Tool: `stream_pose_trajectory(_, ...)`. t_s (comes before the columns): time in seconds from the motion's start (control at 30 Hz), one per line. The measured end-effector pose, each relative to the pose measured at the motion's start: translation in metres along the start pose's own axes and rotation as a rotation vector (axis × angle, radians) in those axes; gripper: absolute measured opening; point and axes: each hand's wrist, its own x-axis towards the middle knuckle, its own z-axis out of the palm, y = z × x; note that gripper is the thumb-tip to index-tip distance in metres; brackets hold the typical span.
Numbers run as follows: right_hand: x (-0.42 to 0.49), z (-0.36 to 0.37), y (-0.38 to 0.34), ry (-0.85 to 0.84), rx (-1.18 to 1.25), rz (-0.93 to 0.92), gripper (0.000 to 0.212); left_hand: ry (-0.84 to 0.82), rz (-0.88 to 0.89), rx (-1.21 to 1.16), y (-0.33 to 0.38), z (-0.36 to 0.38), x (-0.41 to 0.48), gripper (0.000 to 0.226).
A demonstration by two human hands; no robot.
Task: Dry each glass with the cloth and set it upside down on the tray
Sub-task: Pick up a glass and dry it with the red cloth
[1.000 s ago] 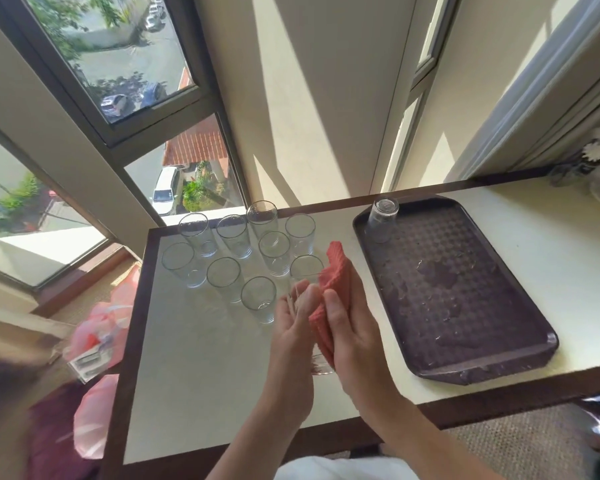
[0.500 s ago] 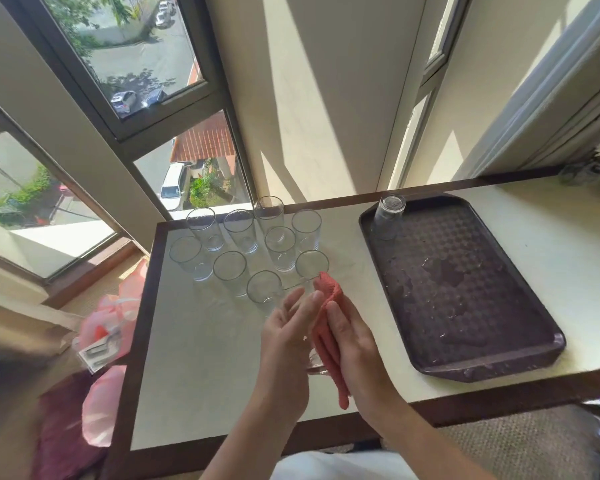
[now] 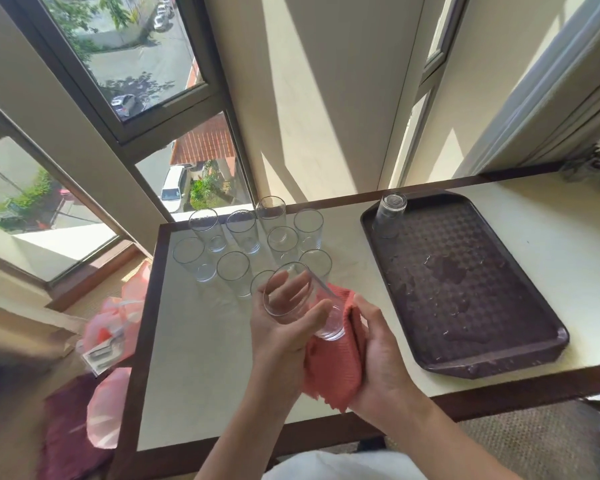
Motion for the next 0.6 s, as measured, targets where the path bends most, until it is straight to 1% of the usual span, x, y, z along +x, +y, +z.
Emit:
stream_pose_trajectory(0.1,0.004,0.005,-0.010,0.007,0.040,0.006,0.055,-0.056,0.062,0.103,0.000,0.005,-0.003,0.078)
stream_pose_trajectory(0.2,0.008,0.005,-0.018,0.071,0.060,-0.018,0.060,-0.135,0.091,0.161,-0.001,0.010,-0.009,0.081)
stream_pose_trajectory(0.3,0.002,0.006,-0.006,0.049,0.047,0.038,0.057,-0.126,0.112,0.142,0.000,0.003,-0.004,0.079)
stream_pose_trajectory(0.4,-0.002,0.002,0.003,0.053,0.032,0.064,0.058,-0.107,0.170,0.242,-0.006,-0.004,0.003,0.077)
stream_pose_trajectory(0.47,-0.001,0.000,0.003,0.074,-0.007,0.029,0.057,-0.114,0.179,0.298,-0.012,-0.004,0.005,0.081)
stream_pose_trajectory(0.53,-0.002,-0.004,0.001,0.101,-0.083,-0.005,0.049,-0.120,0.182,0.328,-0.013,-0.006,0.009,0.086)
stream_pose_trajectory(0.6,-0.006,-0.009,-0.002,0.137,-0.157,-0.010,0.049,-0.136,0.218,0.423,-0.008,-0.010,0.014,0.088)
